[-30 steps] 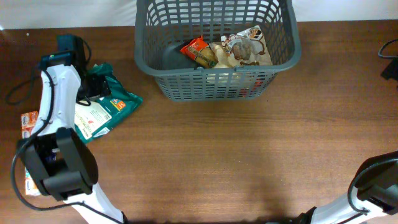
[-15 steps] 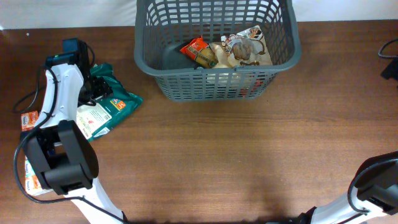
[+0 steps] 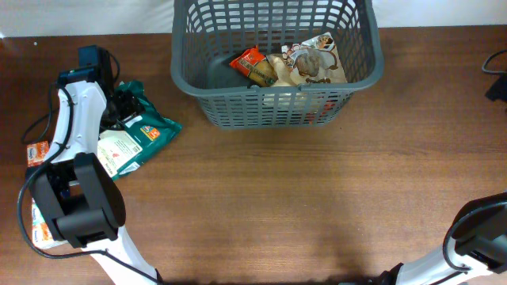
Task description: Pack container
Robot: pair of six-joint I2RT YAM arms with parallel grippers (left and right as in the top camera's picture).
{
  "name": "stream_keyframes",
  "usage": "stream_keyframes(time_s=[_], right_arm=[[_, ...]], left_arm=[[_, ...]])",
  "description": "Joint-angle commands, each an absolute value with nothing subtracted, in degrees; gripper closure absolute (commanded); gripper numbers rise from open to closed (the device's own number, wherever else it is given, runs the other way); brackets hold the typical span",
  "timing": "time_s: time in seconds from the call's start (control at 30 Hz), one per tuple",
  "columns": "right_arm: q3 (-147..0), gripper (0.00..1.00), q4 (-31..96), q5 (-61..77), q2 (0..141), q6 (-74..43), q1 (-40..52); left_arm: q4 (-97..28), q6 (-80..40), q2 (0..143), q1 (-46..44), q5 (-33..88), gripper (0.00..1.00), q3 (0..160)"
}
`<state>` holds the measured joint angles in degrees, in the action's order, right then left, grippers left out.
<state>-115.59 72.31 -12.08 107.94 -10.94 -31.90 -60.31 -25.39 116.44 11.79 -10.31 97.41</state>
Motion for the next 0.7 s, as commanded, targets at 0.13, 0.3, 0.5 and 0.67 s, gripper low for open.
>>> stream_keyframes(time_s=[0.13,0.3,0.5,0.67], right_arm=[[-115.50,0.01,72.16,-12.01,107.24,-11.38,-31.86],[-115.50,0.01,72.16,-12.01,107.24,-11.38,-31.86],[-115.50,0.01,72.16,-12.01,107.24,-11.38,-31.86],[-115.50,0.01,72.16,-12.01,107.24,-11.38,-31.86]], left_arm=[[-60.23,-26.33,118.08,11.77,-9.43,0.01,96.86],[-60.45,-26.33,118.30,11.77,-10.22,0.01,95.66],[-61.73,-26.33,118.30,11.77,-13.39,0.01,95.59],[-60.90,-26.35,118.41,11.77,-13.32,0.01,95.39]])
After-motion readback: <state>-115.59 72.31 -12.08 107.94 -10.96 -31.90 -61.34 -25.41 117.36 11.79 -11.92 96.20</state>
